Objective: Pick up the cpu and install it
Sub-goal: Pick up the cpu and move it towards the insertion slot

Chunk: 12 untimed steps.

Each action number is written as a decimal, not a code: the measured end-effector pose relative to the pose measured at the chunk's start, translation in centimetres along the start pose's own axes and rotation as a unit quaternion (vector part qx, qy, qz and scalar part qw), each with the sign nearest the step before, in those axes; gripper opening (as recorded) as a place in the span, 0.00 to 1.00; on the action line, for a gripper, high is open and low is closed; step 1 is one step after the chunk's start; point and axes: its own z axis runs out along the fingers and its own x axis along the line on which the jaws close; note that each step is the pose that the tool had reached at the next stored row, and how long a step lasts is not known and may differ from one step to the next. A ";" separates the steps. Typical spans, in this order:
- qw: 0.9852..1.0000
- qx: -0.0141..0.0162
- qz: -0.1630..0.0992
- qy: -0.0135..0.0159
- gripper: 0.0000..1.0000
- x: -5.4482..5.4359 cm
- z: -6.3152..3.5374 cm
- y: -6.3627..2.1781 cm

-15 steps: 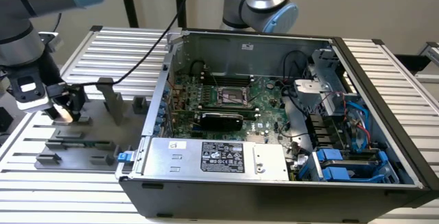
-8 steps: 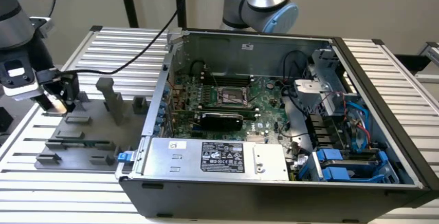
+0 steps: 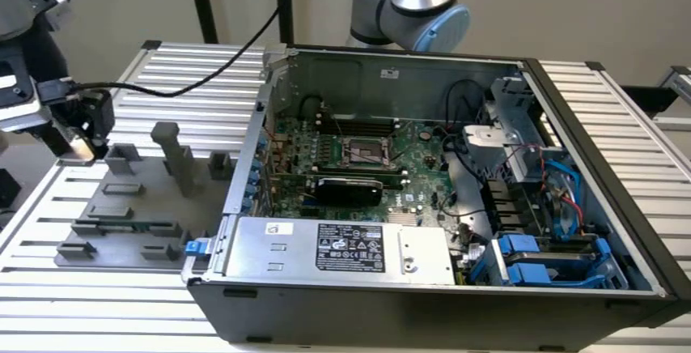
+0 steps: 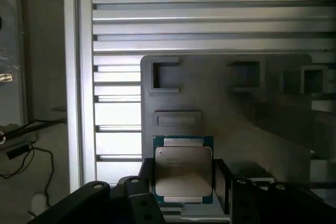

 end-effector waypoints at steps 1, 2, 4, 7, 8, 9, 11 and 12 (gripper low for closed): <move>1.000 0.000 0.000 0.000 0.55 -0.1 -0.45 0.01; 1.000 0.000 0.000 0.000 0.55 -0.2 -0.90 0.02; 1.000 0.000 0.000 0.000 0.55 -0.5 -1.80 0.04; 1.000 0.000 0.000 0.000 0.55 -1.2 -3.19 0.08; 1.000 0.000 0.000 0.000 0.55 -1.4 -3.65 0.09; 1.000 0.000 0.000 0.000 0.55 -1.8 -4.09 0.10; 1.000 0.000 -0.001 0.001 0.55 -2.5 -4.99 0.14; 1.000 0.000 -0.001 0.001 0.55 -2.9 -5.44 0.15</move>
